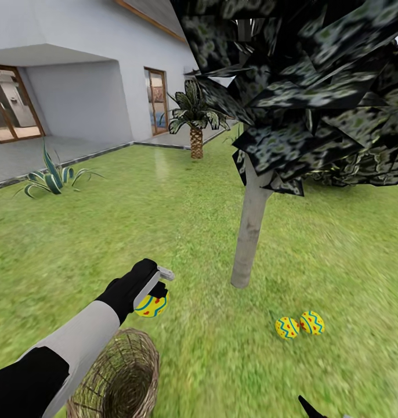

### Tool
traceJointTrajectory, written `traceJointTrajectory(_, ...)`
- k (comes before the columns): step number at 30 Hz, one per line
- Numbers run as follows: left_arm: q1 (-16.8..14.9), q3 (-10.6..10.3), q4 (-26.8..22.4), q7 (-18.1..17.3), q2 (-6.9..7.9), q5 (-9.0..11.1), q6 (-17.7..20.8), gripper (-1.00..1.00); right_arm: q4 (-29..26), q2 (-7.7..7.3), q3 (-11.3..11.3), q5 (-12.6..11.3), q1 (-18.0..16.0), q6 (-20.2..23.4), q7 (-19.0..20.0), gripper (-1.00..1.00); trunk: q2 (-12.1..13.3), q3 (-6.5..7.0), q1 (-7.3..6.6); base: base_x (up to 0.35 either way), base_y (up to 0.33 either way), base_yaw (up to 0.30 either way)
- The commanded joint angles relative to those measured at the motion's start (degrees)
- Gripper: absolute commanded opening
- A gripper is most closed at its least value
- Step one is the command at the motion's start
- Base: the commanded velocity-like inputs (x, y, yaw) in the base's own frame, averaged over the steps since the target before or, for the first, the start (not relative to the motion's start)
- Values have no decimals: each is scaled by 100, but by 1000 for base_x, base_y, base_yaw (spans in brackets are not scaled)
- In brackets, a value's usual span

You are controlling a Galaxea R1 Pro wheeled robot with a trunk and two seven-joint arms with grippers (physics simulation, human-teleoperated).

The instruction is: Take the three Easter eggs out of the wicker basket on the lawn in the garden, then place them on the lawn next to a single tree (choose any tree) so that all three eggs are next to the same tree and none are left in the basket.

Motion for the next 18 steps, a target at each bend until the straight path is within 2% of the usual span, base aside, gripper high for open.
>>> traceJointTrajectory(1,-5,-22,-4,53,5,60,15,-100,2,1,-9,-53,-3,60,24,100,38,13,-22,0,0,0)
traceJointTrajectory(18,-4,-22,-8,63,1,60,15,-100,2,18,-9,-42,-3,60,23,100,720,318,-396,0,0,0)
